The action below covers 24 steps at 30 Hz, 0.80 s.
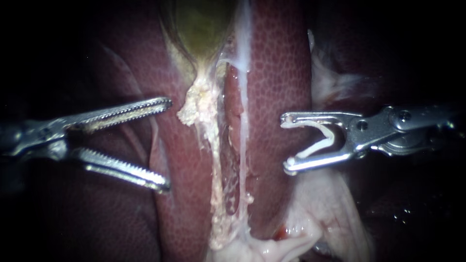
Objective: Grabbing gallbladder
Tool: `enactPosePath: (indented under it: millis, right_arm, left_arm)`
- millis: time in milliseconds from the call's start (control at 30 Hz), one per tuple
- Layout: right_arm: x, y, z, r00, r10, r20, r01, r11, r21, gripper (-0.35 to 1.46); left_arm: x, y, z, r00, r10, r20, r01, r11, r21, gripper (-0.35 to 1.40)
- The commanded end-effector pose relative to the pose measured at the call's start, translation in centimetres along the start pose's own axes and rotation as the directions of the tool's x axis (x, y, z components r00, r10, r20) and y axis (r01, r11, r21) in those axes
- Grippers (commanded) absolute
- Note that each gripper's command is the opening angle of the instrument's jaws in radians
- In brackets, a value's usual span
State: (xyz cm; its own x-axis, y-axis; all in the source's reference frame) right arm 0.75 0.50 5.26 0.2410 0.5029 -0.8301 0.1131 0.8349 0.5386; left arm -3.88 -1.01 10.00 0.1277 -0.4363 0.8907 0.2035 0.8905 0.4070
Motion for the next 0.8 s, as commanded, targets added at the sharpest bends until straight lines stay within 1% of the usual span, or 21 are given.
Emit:
enactPosePath:
  millis: [33, 200, 500, 800]
  right_arm:
    - [0.0, 0.0, 0.0, 1.0, 0.0, 0.0, 0.0, 1.0, 0.0, 0.58]
    - [0.0, 0.0, 0.0, 1.0, 0.0, 0.0, 0.0, 1.0, 0.0, 0.58]
    - [0.0, 0.0, 0.0, 1.0, 0.0, 0.0, 0.0, 1.0, 0.0, 0.58]
    - [0.0, 0.0, 0.0, 1.0, 0.0, 0.0, 0.0, 1.0, 0.0, 0.58]
  left_arm:
    - [0.0, 0.0, 0.0, 1.0, 0.0, 0.0, 0.0, 1.0, -0.001, 0.79]
    - [0.01, 0.02, 0.0, 1.0, -0.001, -0.003, 0.001, 1.0, -0.013, 0.79]
    - [0.11, 0.19, 0.04, 1.0, -0.003, -0.006, 0.003, 0.999, -0.035, 0.81]
    - [0.2, 0.34, 0.28, 1.0, -0.004, -0.008, 0.004, 0.999, -0.047, 0.81]
